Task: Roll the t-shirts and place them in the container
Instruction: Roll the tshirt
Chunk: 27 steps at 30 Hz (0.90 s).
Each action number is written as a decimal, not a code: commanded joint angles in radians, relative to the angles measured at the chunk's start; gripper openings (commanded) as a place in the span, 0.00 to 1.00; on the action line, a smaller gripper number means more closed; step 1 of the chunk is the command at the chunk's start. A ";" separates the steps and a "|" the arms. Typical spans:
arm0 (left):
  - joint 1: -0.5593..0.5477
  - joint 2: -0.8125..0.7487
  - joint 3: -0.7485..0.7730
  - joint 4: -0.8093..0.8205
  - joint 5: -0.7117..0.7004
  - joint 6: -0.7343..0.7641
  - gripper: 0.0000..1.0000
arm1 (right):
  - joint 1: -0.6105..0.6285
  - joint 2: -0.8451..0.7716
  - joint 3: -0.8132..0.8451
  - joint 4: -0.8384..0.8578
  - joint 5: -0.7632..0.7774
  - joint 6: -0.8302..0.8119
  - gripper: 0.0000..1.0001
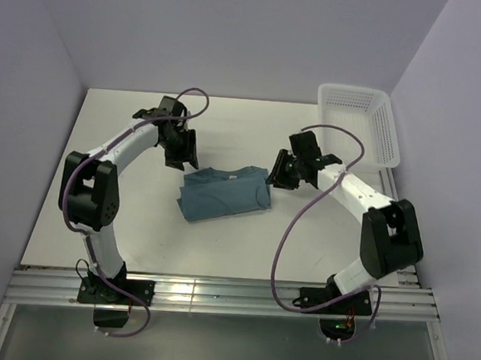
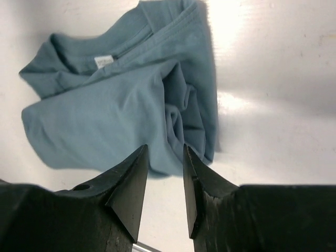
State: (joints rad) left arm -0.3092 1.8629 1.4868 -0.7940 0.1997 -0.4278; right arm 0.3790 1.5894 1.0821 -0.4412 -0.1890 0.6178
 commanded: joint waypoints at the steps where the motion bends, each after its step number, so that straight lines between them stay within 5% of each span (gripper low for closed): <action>1: 0.050 -0.119 -0.008 -0.031 0.065 -0.045 0.55 | -0.018 -0.133 -0.074 0.074 -0.023 -0.070 0.38; 13: -0.043 -0.467 -0.511 0.194 0.161 -0.253 0.56 | -0.009 -0.232 -0.292 0.122 -0.072 -0.177 0.43; 27: -0.143 -0.528 -0.645 0.266 -0.029 -0.286 0.61 | 0.133 -0.134 -0.226 0.136 0.072 -0.265 0.43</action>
State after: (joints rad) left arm -0.4385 1.3453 0.8383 -0.5800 0.2394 -0.7105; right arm 0.4786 1.4437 0.8082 -0.3470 -0.1890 0.4004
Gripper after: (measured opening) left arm 0.605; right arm 0.432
